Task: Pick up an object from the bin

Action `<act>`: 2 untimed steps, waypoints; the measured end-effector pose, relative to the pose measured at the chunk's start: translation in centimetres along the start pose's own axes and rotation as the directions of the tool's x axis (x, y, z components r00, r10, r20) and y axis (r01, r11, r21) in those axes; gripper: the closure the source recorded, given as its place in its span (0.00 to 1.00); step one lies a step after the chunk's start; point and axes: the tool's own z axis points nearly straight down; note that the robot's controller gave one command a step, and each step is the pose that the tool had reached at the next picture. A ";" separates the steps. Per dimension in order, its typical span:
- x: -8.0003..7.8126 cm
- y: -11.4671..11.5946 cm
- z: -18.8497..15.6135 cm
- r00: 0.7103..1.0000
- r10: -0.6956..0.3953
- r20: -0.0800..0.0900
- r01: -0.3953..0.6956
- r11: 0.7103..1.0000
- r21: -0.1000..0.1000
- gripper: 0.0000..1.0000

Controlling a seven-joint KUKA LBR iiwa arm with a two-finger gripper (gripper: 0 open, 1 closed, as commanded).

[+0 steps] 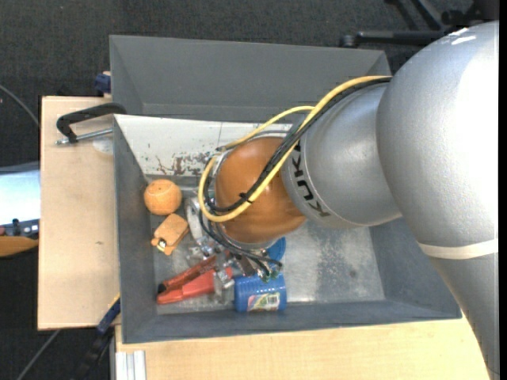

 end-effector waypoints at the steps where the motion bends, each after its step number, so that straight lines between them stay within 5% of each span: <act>1: 0.0 0.0 -1.0 1.000 0.000 0.001 0.000 1.000 0.000 1.00; 2: 0.1 0.1 -2.2 1.000 0.000 -0.003 0.000 1.000 -0.001 1.00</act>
Offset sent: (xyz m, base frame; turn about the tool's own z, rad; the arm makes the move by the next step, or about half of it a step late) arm -0.0001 0.0000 0.0687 0.0000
